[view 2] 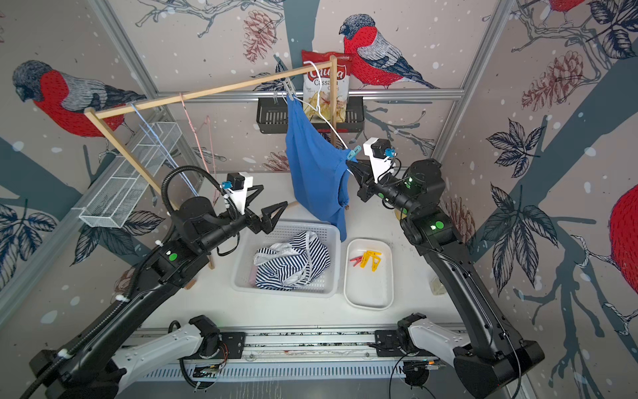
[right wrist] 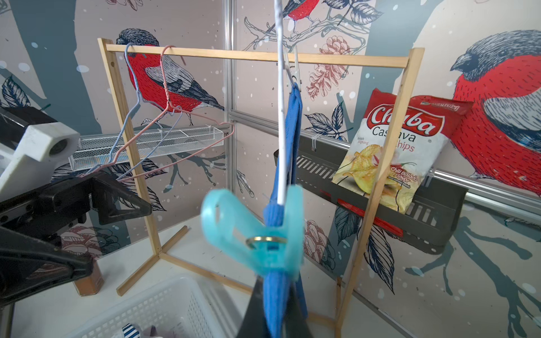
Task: Remove the clothespins securing tank tops to the hanger
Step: Pick up the hanger from the clothesline.
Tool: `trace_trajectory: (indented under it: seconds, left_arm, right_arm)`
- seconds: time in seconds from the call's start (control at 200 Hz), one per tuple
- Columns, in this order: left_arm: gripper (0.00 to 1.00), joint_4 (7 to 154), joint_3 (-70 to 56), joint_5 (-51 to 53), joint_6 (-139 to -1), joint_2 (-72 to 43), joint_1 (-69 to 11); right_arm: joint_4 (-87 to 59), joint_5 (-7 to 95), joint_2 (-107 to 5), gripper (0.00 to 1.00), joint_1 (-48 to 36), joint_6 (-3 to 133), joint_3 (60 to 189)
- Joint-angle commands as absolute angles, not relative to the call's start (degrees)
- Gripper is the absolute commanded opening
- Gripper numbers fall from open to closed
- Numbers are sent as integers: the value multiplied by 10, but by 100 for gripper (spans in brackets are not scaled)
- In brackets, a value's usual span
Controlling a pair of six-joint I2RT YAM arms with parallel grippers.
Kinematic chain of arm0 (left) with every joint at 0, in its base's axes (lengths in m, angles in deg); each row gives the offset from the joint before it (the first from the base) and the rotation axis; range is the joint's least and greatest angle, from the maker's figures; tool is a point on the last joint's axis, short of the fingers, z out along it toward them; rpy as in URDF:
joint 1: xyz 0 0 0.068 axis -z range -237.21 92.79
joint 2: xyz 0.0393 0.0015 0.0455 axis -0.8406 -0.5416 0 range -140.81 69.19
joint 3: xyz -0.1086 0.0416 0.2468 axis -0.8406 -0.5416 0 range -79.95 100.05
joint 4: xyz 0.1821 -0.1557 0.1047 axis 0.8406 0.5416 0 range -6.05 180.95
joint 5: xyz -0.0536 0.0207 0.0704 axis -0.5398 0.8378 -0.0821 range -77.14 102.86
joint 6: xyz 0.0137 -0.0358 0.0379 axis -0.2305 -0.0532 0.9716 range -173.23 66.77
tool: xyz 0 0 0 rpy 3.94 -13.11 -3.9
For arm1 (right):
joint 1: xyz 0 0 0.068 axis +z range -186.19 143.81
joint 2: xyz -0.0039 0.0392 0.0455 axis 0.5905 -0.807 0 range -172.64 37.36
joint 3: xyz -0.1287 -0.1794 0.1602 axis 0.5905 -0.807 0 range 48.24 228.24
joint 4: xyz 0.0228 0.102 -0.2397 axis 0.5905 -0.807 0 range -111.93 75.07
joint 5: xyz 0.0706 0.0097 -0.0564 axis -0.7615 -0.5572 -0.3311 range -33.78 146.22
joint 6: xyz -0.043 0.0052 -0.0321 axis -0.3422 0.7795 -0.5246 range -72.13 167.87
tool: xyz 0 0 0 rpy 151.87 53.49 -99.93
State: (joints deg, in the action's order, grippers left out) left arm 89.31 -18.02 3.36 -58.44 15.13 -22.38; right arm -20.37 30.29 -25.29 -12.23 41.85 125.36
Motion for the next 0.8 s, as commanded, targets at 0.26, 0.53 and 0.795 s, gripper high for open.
trace_trajectory:
  seconds: [0.26, 0.53, 0.795]
  left_arm:
    - [97, 995, -174, -31, -497, 266, -224]
    - [97, 999, -181, -10, -468, 280, -232]
    - [97, 985, -172, -55, -472, 259, -281]
  right_arm:
    - [-210, 240, -168, 0, -123, 350, 1205]
    - [-203, 231, -145, 0, -132, 342, 1210]
    - [-222, 191, -205, 0, -135, 331, 1359]
